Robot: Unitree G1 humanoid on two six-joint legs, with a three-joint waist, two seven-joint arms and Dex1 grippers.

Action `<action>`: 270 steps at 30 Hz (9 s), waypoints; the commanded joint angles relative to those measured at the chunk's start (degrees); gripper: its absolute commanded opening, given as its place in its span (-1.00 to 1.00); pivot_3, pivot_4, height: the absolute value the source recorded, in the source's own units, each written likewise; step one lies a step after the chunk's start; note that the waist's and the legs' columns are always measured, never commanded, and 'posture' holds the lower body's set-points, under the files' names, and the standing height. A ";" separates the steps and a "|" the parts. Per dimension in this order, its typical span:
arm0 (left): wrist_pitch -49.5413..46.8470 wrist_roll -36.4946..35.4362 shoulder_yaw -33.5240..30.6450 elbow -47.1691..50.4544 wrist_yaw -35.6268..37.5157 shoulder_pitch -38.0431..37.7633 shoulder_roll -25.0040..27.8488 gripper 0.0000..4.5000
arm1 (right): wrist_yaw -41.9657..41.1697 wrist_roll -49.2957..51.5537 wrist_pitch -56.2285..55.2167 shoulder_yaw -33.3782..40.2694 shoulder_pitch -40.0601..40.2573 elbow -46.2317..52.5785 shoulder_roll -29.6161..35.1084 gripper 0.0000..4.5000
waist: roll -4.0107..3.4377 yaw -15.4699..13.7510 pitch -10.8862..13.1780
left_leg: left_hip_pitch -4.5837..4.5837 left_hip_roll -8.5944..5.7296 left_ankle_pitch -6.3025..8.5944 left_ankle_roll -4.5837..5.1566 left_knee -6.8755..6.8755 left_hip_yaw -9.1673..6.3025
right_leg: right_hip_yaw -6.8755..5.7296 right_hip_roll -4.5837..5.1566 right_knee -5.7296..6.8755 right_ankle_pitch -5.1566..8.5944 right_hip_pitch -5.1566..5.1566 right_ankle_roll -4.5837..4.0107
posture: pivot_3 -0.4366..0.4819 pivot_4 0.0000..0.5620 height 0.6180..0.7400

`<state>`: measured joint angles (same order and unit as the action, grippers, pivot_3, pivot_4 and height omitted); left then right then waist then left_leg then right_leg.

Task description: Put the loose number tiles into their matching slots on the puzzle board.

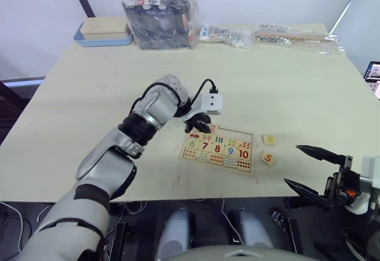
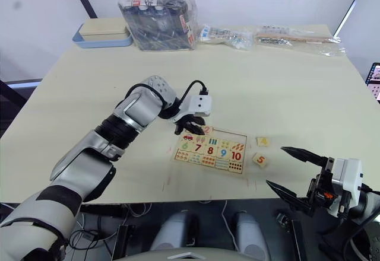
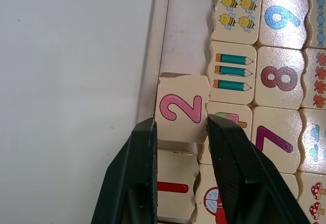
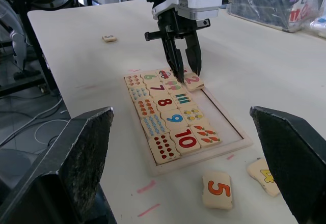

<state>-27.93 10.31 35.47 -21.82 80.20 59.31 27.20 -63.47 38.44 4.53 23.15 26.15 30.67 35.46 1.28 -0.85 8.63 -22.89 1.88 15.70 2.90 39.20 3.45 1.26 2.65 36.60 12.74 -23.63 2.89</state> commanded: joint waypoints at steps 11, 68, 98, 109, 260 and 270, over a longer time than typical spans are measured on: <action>1.02 1.60 -0.34 -1.00 -0.17 0.51 -1.02 -0.57 | 0.22 0.44 -1.13 0.51 0.40 2.16 0.15 1.00 | 0.00 -0.01 0.00 | 0.00 -0.01 0.00 0.00 0.00 -0.01 | 0.00 0.00 0.00 0.00 0.00 0.00 | -0.05 -0.47 1.00; 0.40 6.18 0.64 -2.30 4.01 3.91 -1.02 -0.57 | 1.92 -0.50 -2.65 -1.57 0.59 2.14 -0.93 1.00 | 0.00 0.00 0.00 | 0.01 -0.02 0.00 0.00 0.01 -0.01 | 0.00 0.00 0.04 0.01 0.00 0.01 | -0.05 -0.47 1.00; 0.55 6.75 0.68 -2.87 4.81 3.73 -1.96 -0.57 | 2.21 -1.44 -3.47 -2.20 1.51 2.28 -1.80 1.00 | 0.00 0.00 0.00 | 0.00 -0.02 0.00 0.00 0.01 -0.02 | 0.00 0.00 0.04 0.01 0.00 0.01 | -0.05 -0.47 1.00; 0.16 6.84 0.84 -2.28 5.08 3.43 -1.81 -0.57 | 2.20 -1.18 -3.37 -2.02 1.76 2.35 -1.57 1.00 | 0.00 0.00 0.00 | 0.01 -0.02 0.00 0.00 0.01 -0.02 | 0.00 0.00 0.04 0.01 0.00 0.00 | -0.05 -0.47 1.00; -15.78 -28.78 -46.58 35.39 -21.26 -34.76 6.11 -0.98 | -0.02 1.60 -1.29 -3.10 -4.66 -3.13 1.81 1.00 | -0.01 -0.18 -0.01 | 0.10 0.25 0.00 0.00 0.03 -0.03 | -0.03 0.08 0.14 -0.10 0.03 0.20 | -0.05 -0.47 1.00; -14.38 -39.07 -66.50 49.91 -37.03 -54.36 -1.23 -0.98 | -1.37 2.55 -0.91 -2.05 -8.00 -8.22 1.80 1.00 | 0.02 0.16 -0.04 | 0.21 0.27 0.00 -0.01 -0.01 -0.06 | -0.11 0.13 0.14 0.00 0.12 0.01 | -0.05 -0.47 1.00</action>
<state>-43.32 -27.13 -28.03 25.80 44.01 4.74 25.82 -65.02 39.93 3.68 19.54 18.58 21.70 37.06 1.30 -0.69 8.59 -22.65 2.15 15.70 2.89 39.18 3.41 1.16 2.79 36.74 12.75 -23.50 2.88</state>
